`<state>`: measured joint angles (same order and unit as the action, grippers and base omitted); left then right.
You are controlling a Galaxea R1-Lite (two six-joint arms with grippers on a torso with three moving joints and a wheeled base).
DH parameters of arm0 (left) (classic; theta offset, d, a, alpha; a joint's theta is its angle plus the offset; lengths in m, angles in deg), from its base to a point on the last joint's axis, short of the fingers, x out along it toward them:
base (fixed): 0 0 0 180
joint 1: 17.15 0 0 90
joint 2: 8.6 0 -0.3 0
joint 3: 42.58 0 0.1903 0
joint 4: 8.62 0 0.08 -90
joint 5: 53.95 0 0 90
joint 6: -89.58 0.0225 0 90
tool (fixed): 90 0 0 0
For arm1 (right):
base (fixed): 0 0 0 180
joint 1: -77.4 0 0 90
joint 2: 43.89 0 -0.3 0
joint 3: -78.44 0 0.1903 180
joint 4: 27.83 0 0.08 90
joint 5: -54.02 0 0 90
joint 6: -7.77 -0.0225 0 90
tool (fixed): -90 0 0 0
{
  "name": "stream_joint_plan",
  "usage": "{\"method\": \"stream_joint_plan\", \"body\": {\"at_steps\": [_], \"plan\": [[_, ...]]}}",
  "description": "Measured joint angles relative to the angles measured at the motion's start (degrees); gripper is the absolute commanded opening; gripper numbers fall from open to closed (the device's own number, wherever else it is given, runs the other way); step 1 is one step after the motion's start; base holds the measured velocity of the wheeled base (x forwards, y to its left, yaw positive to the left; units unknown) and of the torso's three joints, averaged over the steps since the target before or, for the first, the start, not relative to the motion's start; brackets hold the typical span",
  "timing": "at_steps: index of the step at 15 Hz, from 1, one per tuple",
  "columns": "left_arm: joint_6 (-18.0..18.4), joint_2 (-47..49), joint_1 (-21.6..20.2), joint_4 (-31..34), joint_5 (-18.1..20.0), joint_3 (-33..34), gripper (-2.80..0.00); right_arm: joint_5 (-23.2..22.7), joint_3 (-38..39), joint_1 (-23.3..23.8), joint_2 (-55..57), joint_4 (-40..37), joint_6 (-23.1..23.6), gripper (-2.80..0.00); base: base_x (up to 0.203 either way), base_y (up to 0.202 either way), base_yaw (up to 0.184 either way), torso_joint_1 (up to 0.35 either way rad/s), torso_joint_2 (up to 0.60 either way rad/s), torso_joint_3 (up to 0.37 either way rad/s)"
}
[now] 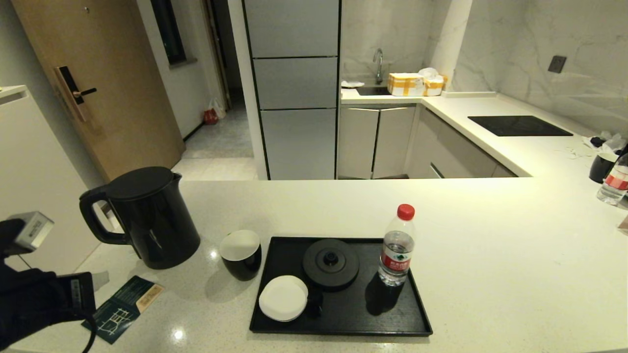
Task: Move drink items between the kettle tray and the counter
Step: Return the kettle to its original position
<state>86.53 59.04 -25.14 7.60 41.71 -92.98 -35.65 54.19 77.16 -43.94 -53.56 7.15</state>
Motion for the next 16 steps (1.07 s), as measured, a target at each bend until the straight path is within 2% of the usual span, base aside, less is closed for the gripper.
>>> {"method": "stream_joint_plan", "body": {"at_steps": [4, 7, 8, 10, 12, 14, 16], "plan": [[-0.33, 2.07, -4.85, 0.05, -3.89, -1.33, -2.8, 0.0, 0.0, 0.0, 0.0, 0.02, 0.01, -2.8, 0.0, 0.0, 0.0, 0.0, 0.0, 0.0], [-2.81, 5.56, -8.57, -0.15, -9.83, -2.83, -2.8, 0.02, 0.0, 0.0, 0.0, 0.02, 0.0, -2.8, 0.0, 0.0, 0.0, 0.0, 0.0, 0.0], [-3.64, 7.49, -9.89, -0.91, -11.9, -3.23, 0.0, 0.0, 0.0, 0.0, 0.0, 0.02, 0.02, -2.8, 0.0, 0.0, 0.0, 0.0, 0.0, 0.0], [-4.3, 11.47, -12.08, -4.9, -15.0, -3.58, 0.0, 0.0, 0.0, 0.0, 0.02, 0.02, 0.0, -2.8, 0.0, 0.0, 0.0, 0.0, 0.0, 0.0], [-4.3, 15.13, -13.57, -10.81, -16.34, -3.45, 0.0, 0.02, 0.0, 0.0, 0.02, 0.0, 0.0, -2.8, 0.0, 0.0, 0.0, 0.0, 0.0, 0.0], [-3.21, 17.81, -14.47, -14.89, -16.05, -3.18, 0.0, 0.02, 0.0, 0.0, 0.05, 0.01, 0.0, -2.8, 0.0, 0.0, 0.0, 0.0, 0.0, 0.0], [-0.87, 21.71, -15.4, -22.62, -15.25, -2.94, 0.0, 0.0, 0.0, 0.0, 0.05, 0.0, 0.0, -2.8, 0.0, 0.0, 0.0, 0.0, 0.0, 0.0]]}}
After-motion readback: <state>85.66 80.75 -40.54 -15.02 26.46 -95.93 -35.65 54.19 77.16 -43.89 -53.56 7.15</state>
